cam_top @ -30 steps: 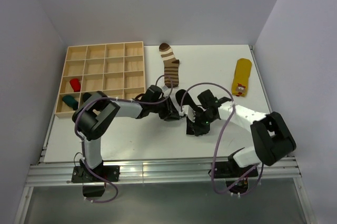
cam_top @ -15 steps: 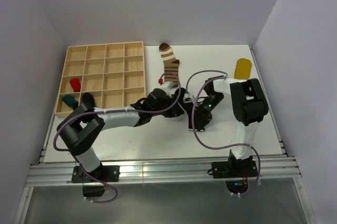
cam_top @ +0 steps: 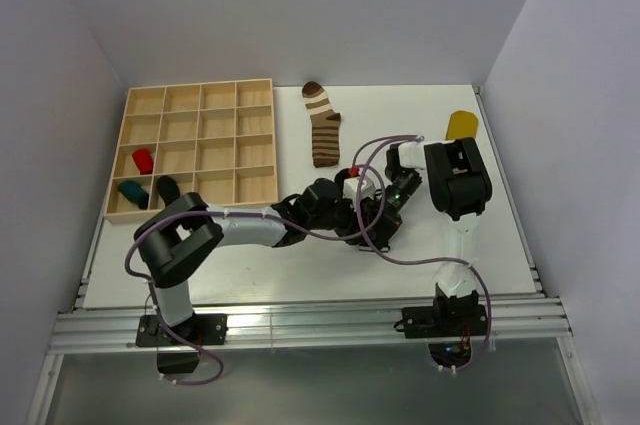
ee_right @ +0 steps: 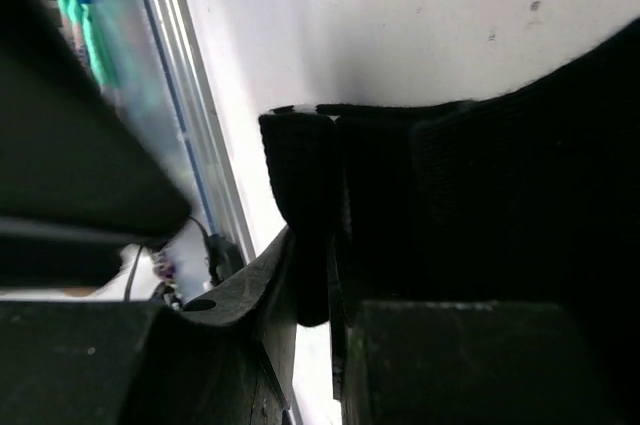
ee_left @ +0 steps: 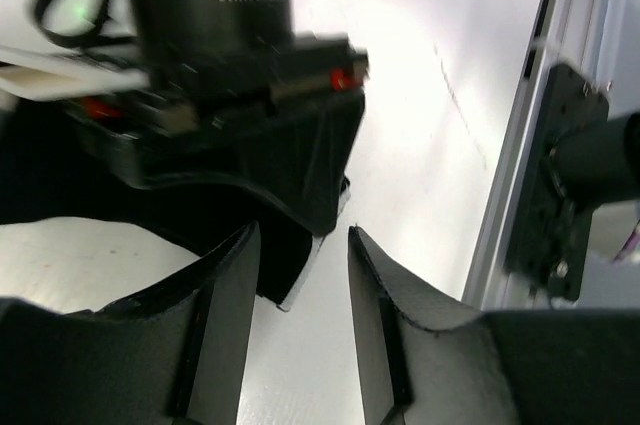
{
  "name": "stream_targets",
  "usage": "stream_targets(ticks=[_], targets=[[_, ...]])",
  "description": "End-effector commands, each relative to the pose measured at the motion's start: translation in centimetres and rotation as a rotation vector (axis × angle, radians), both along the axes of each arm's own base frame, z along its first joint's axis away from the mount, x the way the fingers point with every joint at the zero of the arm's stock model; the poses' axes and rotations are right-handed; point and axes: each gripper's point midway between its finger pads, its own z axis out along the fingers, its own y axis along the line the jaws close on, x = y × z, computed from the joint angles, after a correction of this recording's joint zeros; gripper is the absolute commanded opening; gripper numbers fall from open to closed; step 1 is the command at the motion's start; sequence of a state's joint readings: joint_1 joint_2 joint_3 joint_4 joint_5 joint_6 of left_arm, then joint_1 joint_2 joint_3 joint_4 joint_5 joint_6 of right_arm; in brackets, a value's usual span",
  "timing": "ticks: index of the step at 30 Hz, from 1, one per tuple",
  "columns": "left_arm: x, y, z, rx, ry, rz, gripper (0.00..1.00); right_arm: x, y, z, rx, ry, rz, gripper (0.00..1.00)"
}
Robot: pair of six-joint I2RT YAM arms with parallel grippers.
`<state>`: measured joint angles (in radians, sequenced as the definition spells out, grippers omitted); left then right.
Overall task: Roll the socks
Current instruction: Roll the sock at the center of the board.
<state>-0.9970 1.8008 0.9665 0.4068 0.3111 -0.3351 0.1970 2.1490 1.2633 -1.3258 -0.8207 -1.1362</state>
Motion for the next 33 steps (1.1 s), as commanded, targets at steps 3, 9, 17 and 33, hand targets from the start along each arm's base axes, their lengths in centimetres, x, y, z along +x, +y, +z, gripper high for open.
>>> stream_targets(ticks=[3, 9, 17, 33], targets=[[-1.3, -2.1, 0.8, -0.065, -0.070, -0.142, 0.47, 0.2, -0.2, 0.7, 0.008, 0.078, 0.004, 0.18], [-1.8, -2.8, -1.0, -0.059, -0.040, -0.165, 0.47, 0.7, -0.1, 0.6, -0.008, 0.093, -0.014, 0.18], [-2.0, -2.5, -2.5, -0.041, -0.027, -0.167, 0.47, 0.9, -0.2, 0.2, -0.029, 0.113, -0.020, 0.18], [-1.8, -1.3, -6.8, 0.055, -0.004, -0.136, 0.47, 0.7, -0.4, -0.2, -0.046, 0.131, -0.016, 0.18]])
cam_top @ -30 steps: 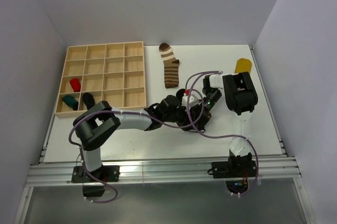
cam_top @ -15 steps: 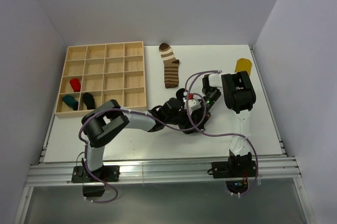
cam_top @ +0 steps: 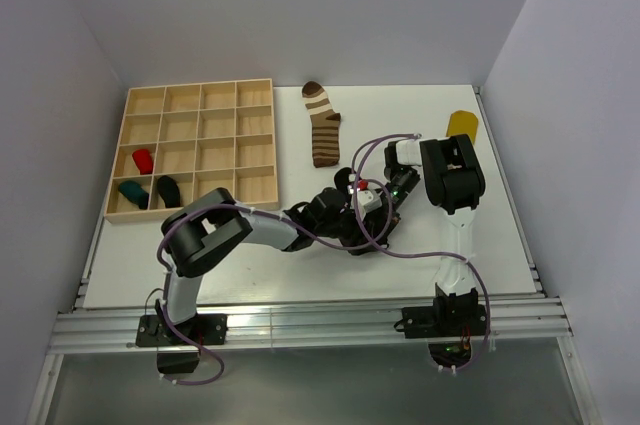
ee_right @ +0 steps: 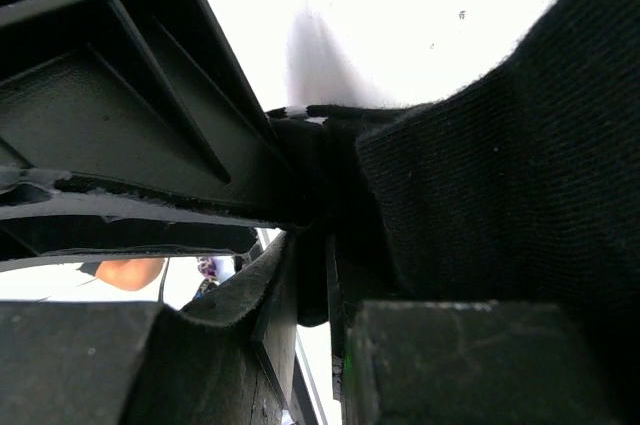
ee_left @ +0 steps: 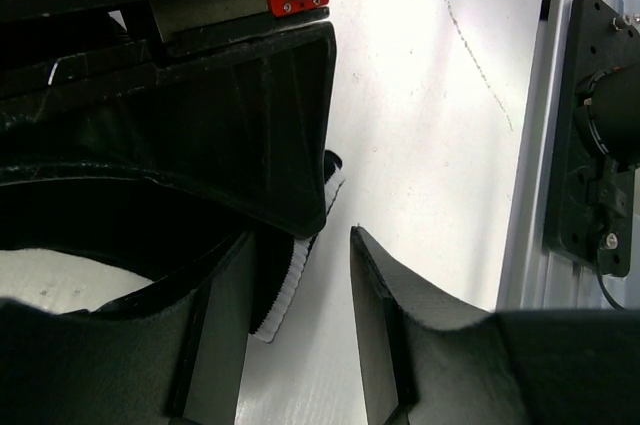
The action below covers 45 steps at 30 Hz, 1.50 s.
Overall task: Roll the socks
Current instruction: Roll the sock at the center of the board.
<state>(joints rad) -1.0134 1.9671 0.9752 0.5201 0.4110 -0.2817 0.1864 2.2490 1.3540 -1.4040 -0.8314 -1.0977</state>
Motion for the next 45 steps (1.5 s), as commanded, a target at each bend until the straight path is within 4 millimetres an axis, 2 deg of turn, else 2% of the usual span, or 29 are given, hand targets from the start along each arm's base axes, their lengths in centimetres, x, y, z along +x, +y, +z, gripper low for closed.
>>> stream_targets(ticks=[1, 5, 14, 19, 25, 33, 44, 45], targets=[[-0.3, 0.3, -2.0, 0.039, -0.010, -0.014, 0.47, 0.0, -0.5, -0.1, -0.013, 0.019, 0.024, 0.18], [-0.8, 0.8, -3.3, 0.065, 0.024, -0.013, 0.41, 0.2, -0.5, 0.0, -0.011, 0.008, 0.020, 0.18], [-2.5, 1.9, -4.4, 0.088, 0.108, -0.044, 0.24, 1.7, -0.3, -0.4, -0.041, -0.081, -0.020, 0.19], [-3.3, 2.4, -5.0, 0.103, 0.163, -0.064, 0.17, 2.0, -0.2, -0.4, -0.050, -0.119, -0.038, 0.26], [-3.0, 3.0, -5.4, 0.125, 0.229, -0.046, 0.01, 2.6, -0.5, -0.5, -0.084, -0.189, -0.064, 0.32], [-3.1, 3.6, -5.9, 0.210, 0.405, -0.022, 0.00, 3.8, -0.8, 0.0, -0.103, -0.310, -0.133, 0.37], [-3.3, 2.1, -3.6, 0.267, 0.719, 0.034, 0.00, 7.1, -2.9, 2.9, -0.076, -0.476, -0.308, 0.39], [-3.1, 2.0, -3.3, 0.261, 0.743, 0.038, 0.00, 6.9, -3.1, 2.8, -0.084, -0.479, -0.315, 0.39]])
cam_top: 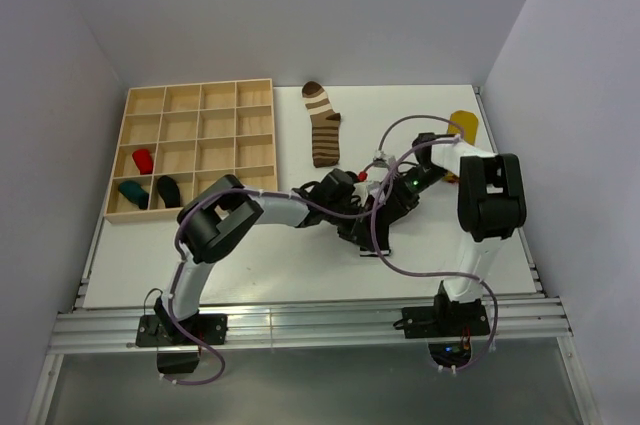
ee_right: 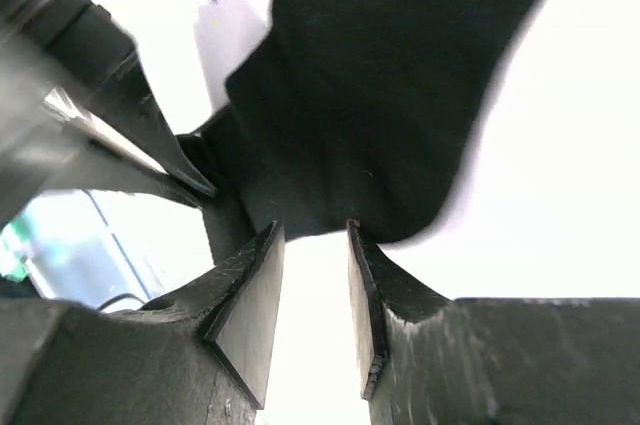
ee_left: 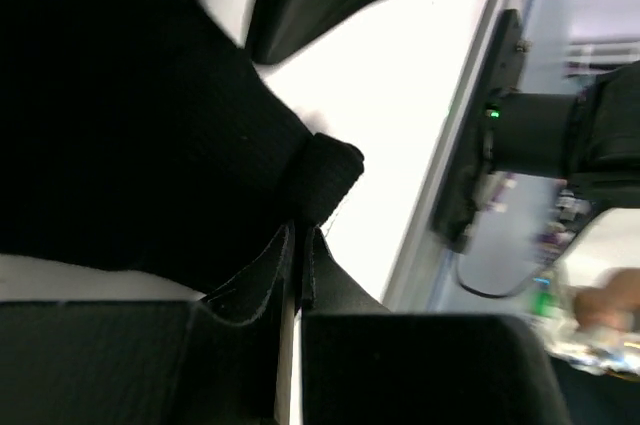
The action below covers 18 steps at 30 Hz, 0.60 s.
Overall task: Roll the socks
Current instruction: Roll the sock at the center of the board.
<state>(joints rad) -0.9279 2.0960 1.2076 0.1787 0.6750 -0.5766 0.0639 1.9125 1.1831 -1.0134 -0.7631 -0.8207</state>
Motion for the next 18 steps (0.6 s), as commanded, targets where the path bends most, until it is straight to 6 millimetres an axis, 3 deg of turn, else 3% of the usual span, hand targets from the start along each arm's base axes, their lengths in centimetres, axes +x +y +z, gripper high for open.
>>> stream_targets(ticks=[1, 4, 8, 12, 18], targets=[[-2.4, 1.7, -1.7, 0.141, 0.275, 0.021, 0.00, 1.8, -0.5, 2.0, 0.011, -0.154, -0.045, 0.39], [-2.2, 1.8, -0.8, 0.129, 0.385, 0.047, 0.00, 2.0, -1.4, 1.9, -0.021, -0.218, -0.074, 0.40], [-1.2, 2.2, -0.5, 0.119, 0.506, 0.097, 0.00, 1.5, -1.7, 3.7, -0.030, -0.368, -0.057, 0.41], [0.0, 2.1, -0.5, 0.137, 0.557, 0.135, 0.00, -0.1, -1.9, 3.8, -0.048, -0.463, 0.000, 0.44], [1.3, 2.3, -1.2, 0.181, 0.635, 0.218, 0.00, -2.9, -0.6, 2.7, -0.089, -0.568, 0.149, 0.48]])
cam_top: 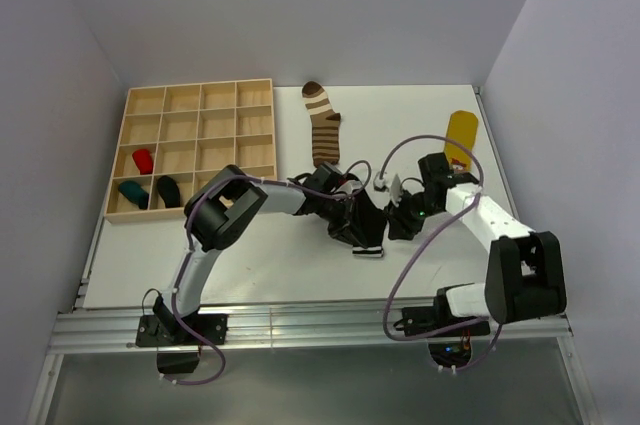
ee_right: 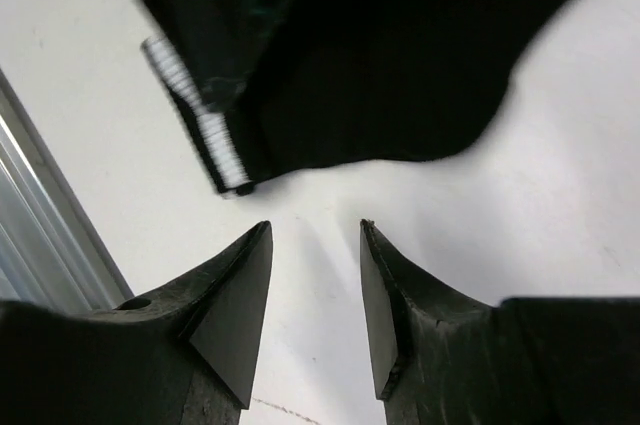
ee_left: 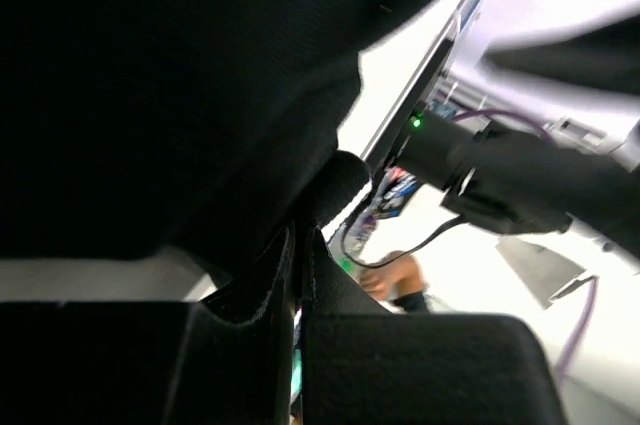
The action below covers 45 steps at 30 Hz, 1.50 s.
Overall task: Roll the socks
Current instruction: Roll the sock at the center of the board.
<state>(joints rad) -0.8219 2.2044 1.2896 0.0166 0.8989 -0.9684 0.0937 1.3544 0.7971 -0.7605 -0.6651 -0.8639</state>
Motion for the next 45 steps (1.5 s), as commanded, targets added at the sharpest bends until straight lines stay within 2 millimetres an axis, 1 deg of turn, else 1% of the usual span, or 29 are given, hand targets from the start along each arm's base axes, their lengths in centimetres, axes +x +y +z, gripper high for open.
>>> stream_targets(ticks=[1, 2, 4, 5, 6, 7, 9, 11, 18, 22, 27, 28, 31, 32, 33, 35, 36, 37, 38, 39, 40, 41, 42, 43, 44, 45], targets=[[1.1, 0.3, -1.1, 0.083, 0.087, 0.076, 0.00, 0.2, 1.0, 0.1, -0.042, -0.141, 0.104, 0.48], [1.2, 0.4, -1.6, 0.108, 0.097, 0.083, 0.00, -0.6, 1.8, -0.3, -0.044, -0.137, 0.132, 0.49], [1.8, 0.2, -1.6, 0.120, 0.098, 0.083, 0.00, -0.4, 2.5, -0.1, -0.055, -0.191, 0.153, 0.49], [1.8, 0.4, -2.0, 0.140, 0.112, 0.087, 0.00, -0.7, 2.9, -0.2, -0.055, -0.194, 0.162, 0.50], [2.1, 0.2, -1.9, 0.139, 0.108, 0.089, 0.00, -1.3, 3.5, -0.4, -0.054, -0.197, 0.194, 0.51], [2.1, 0.2, -2.0, 0.144, 0.112, 0.088, 0.00, -1.3, 3.8, -0.4, -0.052, -0.211, 0.205, 0.52], [2.3, 0.1, -2.2, 0.157, 0.118, 0.086, 0.00, -1.9, 4.3, -0.7, -0.055, -0.214, 0.234, 0.53], [2.5, 0.1, -2.3, 0.159, 0.119, 0.083, 0.00, -2.2, 4.3, -1.5, -0.080, -0.214, 0.247, 0.54], [2.6, 0.1, -2.7, 0.159, 0.130, 0.086, 0.00, -2.8, 4.6, -2.9, -0.125, -0.229, 0.281, 0.54], [2.6, -0.1, -2.4, 0.141, 0.135, 0.084, 0.01, -2.4, 4.8, -3.3, -0.144, -0.241, 0.275, 0.54], [2.6, -0.1, -2.0, 0.123, 0.143, 0.084, 0.04, -2.4, 4.8, -3.9, -0.194, -0.226, 0.288, 0.53], [2.6, -0.1, -1.8, 0.120, 0.145, 0.087, 0.04, -2.5, 4.7, -4.0, -0.200, -0.222, 0.290, 0.52], [2.8, -0.1, -1.4, 0.105, 0.148, 0.092, 0.04, -2.3, 4.5, -4.4, -0.229, -0.203, 0.282, 0.40], [3.0, 0.0, -1.1, 0.097, 0.148, 0.098, 0.06, -2.3, 4.3, -4.7, -0.244, -0.191, 0.276, 0.30], [3.0, 0.0, -1.0, 0.084, 0.146, 0.098, 0.06, -2.4, 4.2, -4.9, -0.249, -0.179, 0.273, 0.25], [3.3, 0.1, -0.2, 0.064, 0.148, 0.117, 0.09, -2.7, 3.9, -5.2, -0.253, -0.161, 0.271, 0.22], [3.3, 0.3, -0.3, 0.053, 0.143, 0.128, 0.10, -2.8, 3.8, -5.4, -0.253, -0.147, 0.271, 0.20], [3.5, 0.2, 0.0, 0.039, 0.150, 0.145, 0.12, -3.2, 3.5, -5.4, -0.253, -0.123, 0.271, 0.19], [3.6, 0.2, 0.5, 0.029, 0.146, 0.157, 0.12, -3.3, 3.8, -5.2, -0.231, -0.114, 0.285, 0.19], [3.5, 0.6, 0.2, 0.041, 0.163, 0.185, 0.13, -3.5, 3.7, -5.2, -0.224, -0.089, 0.287, 0.19], [4.0, 0.4, 0.6, 0.012, 0.143, 0.199, 0.14, -3.9, 3.2, -5.2, -0.223, -0.054, 0.285, 0.19], [3.8, 0.6, 0.8, 0.004, 0.141, 0.209, 0.15, -3.8, 3.5, -4.8, -0.196, -0.036, 0.294, 0.19], [4.0, 0.5, 1.0, -0.001, 0.133, 0.221, 0.15, -4.0, 3.5, -4.7, -0.185, -0.011, 0.298, 0.19], [4.5, 0.4, 1.2, -0.010, 0.111, 0.246, 0.16, -4.9, 3.0, -4.9, -0.186, 0.055, 0.305, 0.19], [4.7, 0.3, 2.1, -0.031, 0.092, 0.259, 0.17, -4.3, 3.1, -4.4, -0.144, 0.062, 0.304, 0.19], [4.6, 0.6, 1.8, -0.021, 0.104, 0.283, 0.16, -4.3, 2.9, -4.3, -0.131, 0.085, 0.302, 0.19]])
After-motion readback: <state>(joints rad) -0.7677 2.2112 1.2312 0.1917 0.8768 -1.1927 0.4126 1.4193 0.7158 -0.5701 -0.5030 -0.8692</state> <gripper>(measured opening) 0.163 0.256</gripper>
